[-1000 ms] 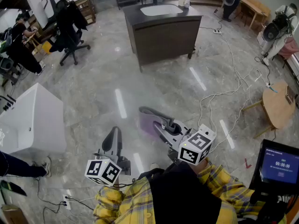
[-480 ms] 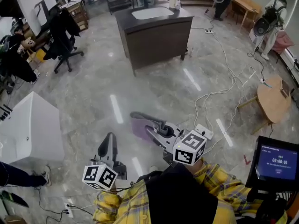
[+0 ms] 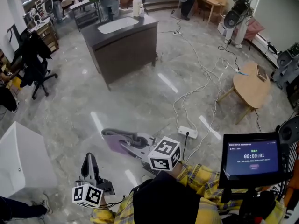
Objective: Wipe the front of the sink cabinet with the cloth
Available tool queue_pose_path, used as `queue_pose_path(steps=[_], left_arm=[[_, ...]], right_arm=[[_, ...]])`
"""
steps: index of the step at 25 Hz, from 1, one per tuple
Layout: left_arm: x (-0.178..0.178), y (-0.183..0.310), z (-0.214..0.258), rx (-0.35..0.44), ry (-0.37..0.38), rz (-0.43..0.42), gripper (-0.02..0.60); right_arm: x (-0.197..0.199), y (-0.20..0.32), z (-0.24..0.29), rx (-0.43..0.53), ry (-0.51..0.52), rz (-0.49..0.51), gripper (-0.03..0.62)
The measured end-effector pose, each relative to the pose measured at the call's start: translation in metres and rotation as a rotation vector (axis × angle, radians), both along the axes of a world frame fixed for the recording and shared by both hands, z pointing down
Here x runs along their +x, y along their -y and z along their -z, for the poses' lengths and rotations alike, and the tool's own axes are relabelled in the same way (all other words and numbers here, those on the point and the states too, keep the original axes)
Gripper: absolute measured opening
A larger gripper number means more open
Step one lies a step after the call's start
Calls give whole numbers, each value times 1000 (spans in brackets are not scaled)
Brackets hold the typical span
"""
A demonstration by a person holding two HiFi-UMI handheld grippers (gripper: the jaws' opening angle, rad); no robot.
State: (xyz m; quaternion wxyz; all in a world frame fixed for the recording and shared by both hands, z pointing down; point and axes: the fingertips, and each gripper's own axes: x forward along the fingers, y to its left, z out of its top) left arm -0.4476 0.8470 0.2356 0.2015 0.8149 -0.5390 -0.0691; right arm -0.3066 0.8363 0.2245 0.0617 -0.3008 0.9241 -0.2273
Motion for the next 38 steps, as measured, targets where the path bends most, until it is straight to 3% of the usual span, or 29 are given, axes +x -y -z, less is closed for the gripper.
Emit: queue_pose_path(steps=[13, 18, 32, 38], left_arm=[[-7, 35, -7, -1, 11, -22, 8], [-5, 19, -3, -2, 21, -45, 8], [-12, 69, 15, 11, 26, 12, 8], [15, 117, 22, 31, 39, 27, 8]], right_arm=[[-11, 21, -10, -13, 0, -12, 43], [-8, 8, -7, -11, -1, -39, 43], [-16, 65, 9, 17, 16, 10, 43], [7, 119, 19, 33, 9, 25, 43]])
